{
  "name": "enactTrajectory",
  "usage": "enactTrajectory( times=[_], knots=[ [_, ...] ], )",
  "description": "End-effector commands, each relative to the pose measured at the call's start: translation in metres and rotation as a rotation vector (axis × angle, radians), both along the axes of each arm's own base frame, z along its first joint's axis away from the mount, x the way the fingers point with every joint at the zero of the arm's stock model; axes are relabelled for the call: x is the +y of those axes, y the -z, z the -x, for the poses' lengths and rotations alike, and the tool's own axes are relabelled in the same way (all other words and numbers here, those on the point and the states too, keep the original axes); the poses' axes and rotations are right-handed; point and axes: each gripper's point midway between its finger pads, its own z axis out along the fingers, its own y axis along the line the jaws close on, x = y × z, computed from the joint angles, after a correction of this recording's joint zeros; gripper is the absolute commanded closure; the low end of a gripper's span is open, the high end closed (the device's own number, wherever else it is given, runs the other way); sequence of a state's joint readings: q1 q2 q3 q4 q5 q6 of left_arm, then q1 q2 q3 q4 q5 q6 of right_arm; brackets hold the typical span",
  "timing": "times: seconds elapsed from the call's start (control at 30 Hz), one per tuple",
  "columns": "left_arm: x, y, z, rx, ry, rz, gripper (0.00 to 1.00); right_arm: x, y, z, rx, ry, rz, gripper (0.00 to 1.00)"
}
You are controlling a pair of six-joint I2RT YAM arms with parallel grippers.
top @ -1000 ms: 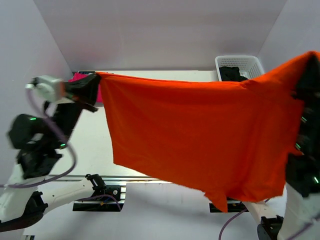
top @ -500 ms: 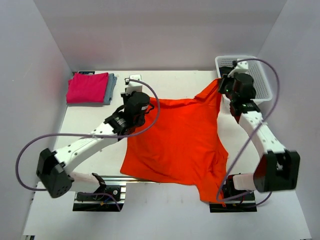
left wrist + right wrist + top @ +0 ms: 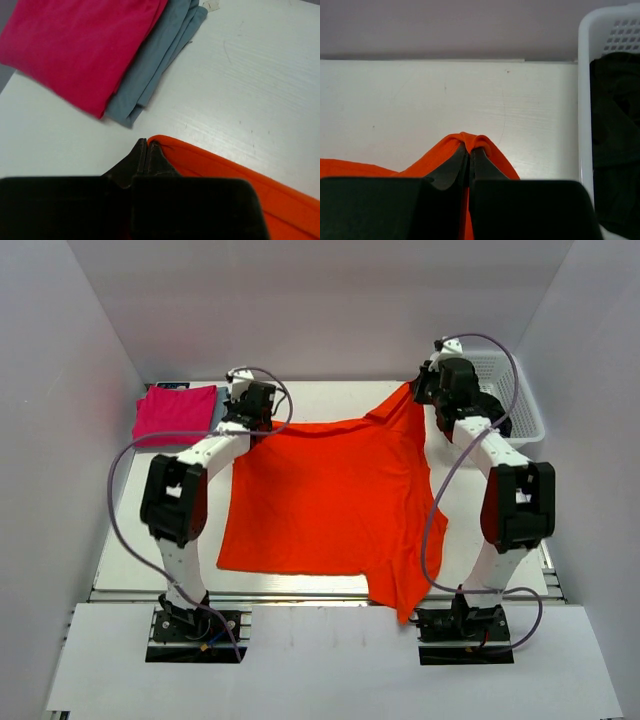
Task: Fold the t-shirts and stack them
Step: Flatten out the tshirt, then fold the flattened tshirt in 1/3 of the way
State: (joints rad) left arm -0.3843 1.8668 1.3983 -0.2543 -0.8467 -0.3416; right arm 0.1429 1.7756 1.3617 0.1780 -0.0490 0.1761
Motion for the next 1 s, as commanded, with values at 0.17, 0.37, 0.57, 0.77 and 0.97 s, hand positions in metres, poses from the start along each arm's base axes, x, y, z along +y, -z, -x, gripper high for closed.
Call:
enactTrajectory(
  times=[0.17,0.37,0.57,0.77,0.97],
  knots=[
    [0.024,0.001,-0.08,-0.034,0.014,0.108,1.0,0.01,-0.007,-0.064,-0.036,0.035,0.047,1.0],
    [0.023,0.0,-0.13,-0.084,0.133,0.104,1.0,0.012,-0.008,-0.097,-0.068,0.068,0.07,1.0],
    [0.022,0.01,-0.165,-0.097,0.209,0.158,1.0,0.016,0.009,-0.116,-0.062,0.061,0.084,1.0],
    [0.026,0.026,-0.151,-0.056,0.225,0.162,1.0,0.009,-0.002,-0.097,-0.032,0.099,0.06,1.0],
    [0.028,0.014,-0.113,-0.045,0.254,0.159,1.0,0.009,0.015,-0.04,0.072,0.082,0.002,1.0]
  ],
)
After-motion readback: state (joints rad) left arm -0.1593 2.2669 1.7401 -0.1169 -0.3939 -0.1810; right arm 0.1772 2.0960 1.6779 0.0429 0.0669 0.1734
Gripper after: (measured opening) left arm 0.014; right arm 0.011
